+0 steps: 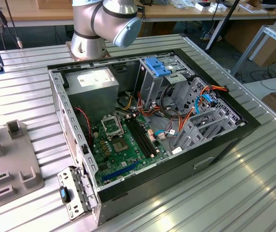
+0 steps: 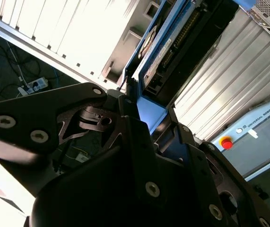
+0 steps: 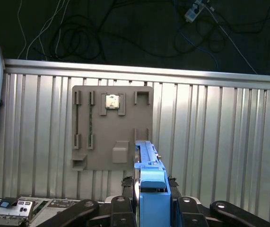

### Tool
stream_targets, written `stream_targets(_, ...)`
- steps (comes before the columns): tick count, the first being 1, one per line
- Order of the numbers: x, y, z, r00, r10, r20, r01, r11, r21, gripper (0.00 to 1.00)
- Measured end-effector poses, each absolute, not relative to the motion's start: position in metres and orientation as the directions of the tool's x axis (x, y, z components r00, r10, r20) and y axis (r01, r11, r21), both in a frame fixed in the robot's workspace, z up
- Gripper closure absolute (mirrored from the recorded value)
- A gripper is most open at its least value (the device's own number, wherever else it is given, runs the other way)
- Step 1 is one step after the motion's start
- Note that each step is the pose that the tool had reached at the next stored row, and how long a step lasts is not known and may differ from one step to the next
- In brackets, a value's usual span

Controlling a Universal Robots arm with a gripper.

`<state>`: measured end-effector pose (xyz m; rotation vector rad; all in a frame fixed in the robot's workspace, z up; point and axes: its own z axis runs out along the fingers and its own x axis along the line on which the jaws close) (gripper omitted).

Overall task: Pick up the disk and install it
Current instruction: 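Pick up the disk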

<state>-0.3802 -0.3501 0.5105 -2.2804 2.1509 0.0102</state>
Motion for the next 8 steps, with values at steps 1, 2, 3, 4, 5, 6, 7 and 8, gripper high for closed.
stream_targets(1,-0.378,-0.35,0.51,0.058,-0.998,-0.009,-0.998,-0.058,-0.001,0.63)
stream_targets(2,-0.374,-0.35,0.51,0.058,-0.998,-0.009,-0.998,-0.058,-0.001,0.63)
stream_targets(3,-0.367,-0.35,0.51,0.058,-0.998,-0.009,-0.998,-0.058,-0.001,0.63)
stream_targets(4,-0.364,-0.35,0.51,0.058,-0.998,-0.009,-0.998,-0.058,-0.001,0.63)
stream_targets(5,-0.359,-0.35,0.51,0.058,-0.998,-0.009,-0.998,-0.058,-0.001,0.63)
stream_targets(6,-0.355,-0.35,0.511,0.059,-0.998,-0.009,-0.998,-0.059,0.0,0.63)
stream_targets(7,-0.352,-0.35,0.51,0.059,-0.998,-0.009,-0.998,-0.059,-0.001,0.63)
stream_targets(8,-0.349,-0.35,0.51,0.059,-0.998,-0.009,-0.998,-0.059,-0.001,0.63)
